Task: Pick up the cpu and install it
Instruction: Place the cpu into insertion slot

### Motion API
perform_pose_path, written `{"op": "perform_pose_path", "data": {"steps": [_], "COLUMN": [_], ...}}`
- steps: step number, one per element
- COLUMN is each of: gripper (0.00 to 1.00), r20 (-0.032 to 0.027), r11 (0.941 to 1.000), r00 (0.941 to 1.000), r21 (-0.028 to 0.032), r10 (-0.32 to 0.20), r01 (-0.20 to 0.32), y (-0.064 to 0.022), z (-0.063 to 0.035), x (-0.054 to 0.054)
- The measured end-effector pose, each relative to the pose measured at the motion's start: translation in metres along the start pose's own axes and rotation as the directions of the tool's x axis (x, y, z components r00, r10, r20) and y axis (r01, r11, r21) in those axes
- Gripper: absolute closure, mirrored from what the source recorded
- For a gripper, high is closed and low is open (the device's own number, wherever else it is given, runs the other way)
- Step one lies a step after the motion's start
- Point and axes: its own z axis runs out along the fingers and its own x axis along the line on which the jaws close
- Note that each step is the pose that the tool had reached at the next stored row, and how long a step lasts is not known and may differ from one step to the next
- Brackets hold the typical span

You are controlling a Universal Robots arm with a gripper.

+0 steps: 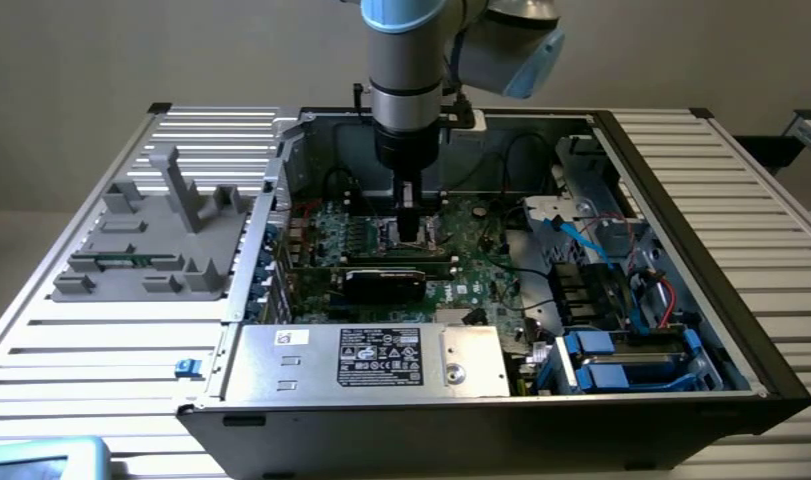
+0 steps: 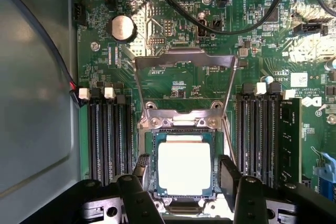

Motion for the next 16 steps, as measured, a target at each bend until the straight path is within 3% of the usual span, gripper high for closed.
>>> {"op": "perform_pose_path", "data": {"steps": [16], "gripper": [0.36], "r20": [0.0002], "r11": [1.0], "r00": [1.0], "r21": [0.0015], "r10": [0.0], "r01": [0.0], "y": [0.003], "z": [-0.0602], "x": [0.002]}}
